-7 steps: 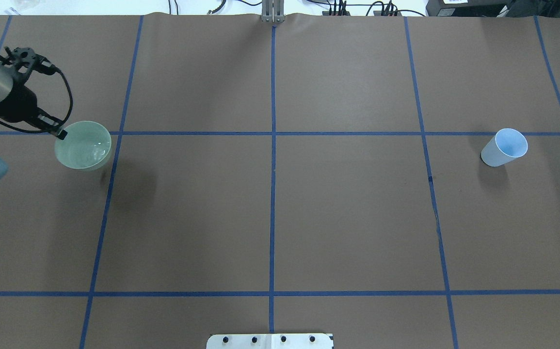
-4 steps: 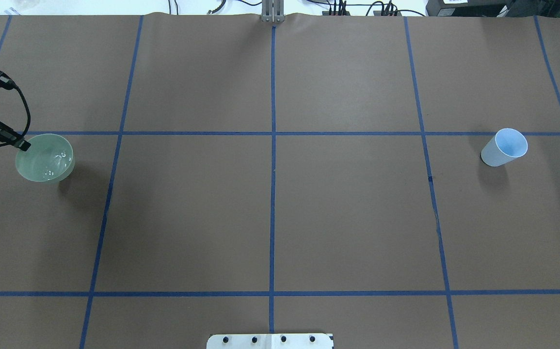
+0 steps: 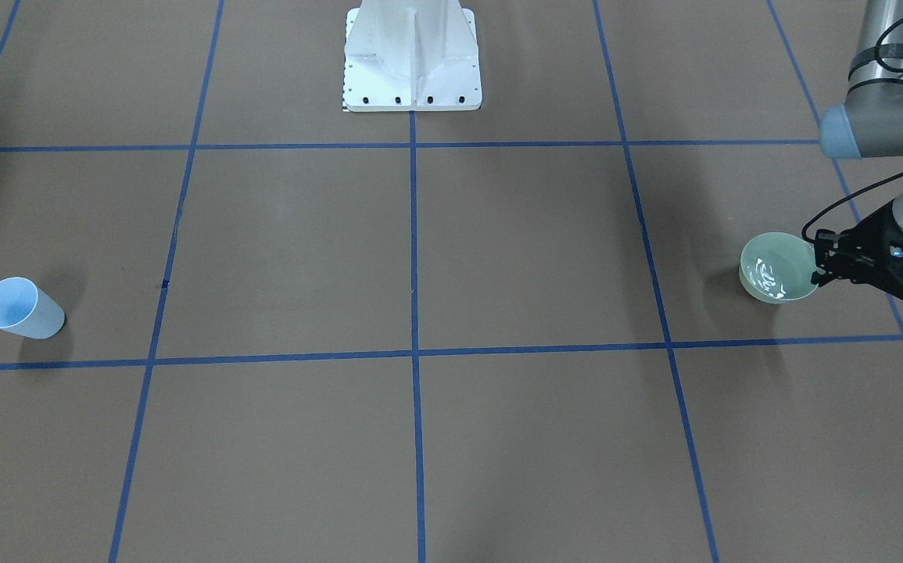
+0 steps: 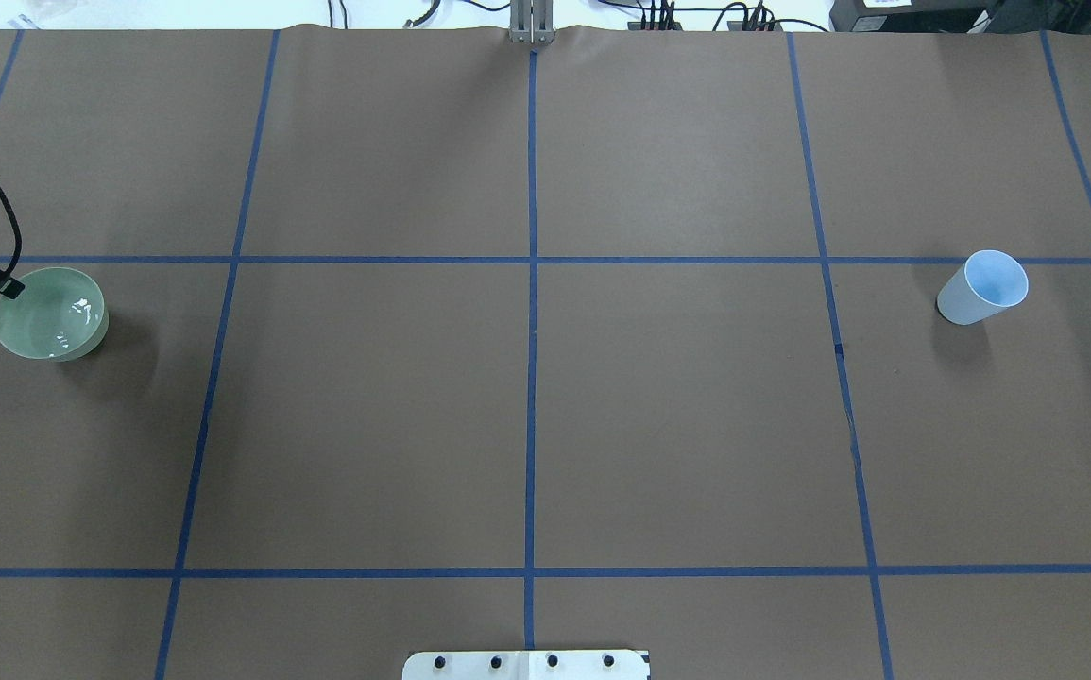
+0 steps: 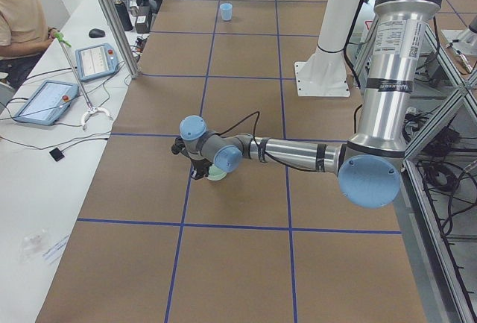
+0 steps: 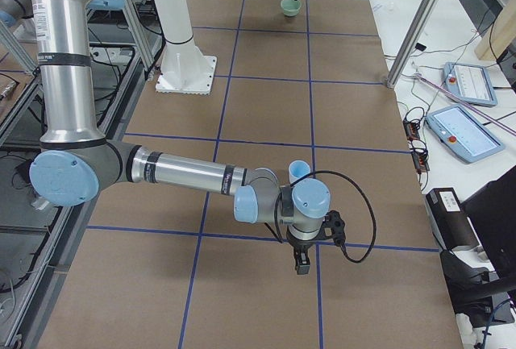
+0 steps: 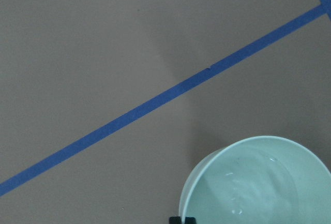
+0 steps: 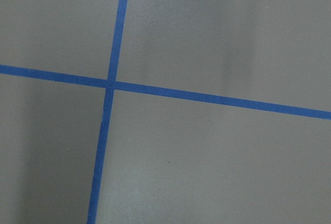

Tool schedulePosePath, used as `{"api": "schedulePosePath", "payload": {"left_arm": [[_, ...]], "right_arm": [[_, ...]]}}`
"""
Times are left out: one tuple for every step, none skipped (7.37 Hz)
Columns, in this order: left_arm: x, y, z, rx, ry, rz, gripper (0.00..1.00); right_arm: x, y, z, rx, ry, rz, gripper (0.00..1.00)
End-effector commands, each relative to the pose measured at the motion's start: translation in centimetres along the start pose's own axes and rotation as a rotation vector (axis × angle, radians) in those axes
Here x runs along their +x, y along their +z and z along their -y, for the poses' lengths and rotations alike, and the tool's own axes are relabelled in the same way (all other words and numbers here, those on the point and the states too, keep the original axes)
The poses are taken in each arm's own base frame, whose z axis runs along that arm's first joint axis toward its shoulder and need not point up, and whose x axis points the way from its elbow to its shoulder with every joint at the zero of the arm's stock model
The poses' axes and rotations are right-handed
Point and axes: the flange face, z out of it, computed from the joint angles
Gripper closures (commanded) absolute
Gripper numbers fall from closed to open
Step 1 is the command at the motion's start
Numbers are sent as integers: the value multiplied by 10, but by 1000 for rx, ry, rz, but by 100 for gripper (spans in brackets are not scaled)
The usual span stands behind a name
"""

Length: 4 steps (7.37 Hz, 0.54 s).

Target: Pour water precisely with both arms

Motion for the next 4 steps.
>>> {"api": "schedulePosePath", "payload": {"left_arm": [[-5, 1, -2, 6, 1, 2, 9], [-8, -3, -2, 15, -4, 6, 1], [-21, -19, 0, 40, -26, 20, 1], [-45, -52, 2, 87, -72, 51, 1]], "right_arm": [[1, 1, 0, -2, 0, 0, 0], [1, 1, 0, -2, 2, 0, 0], [1, 1, 0, -2, 0, 0, 0], [0, 1, 0, -1, -1, 0, 0]]}}
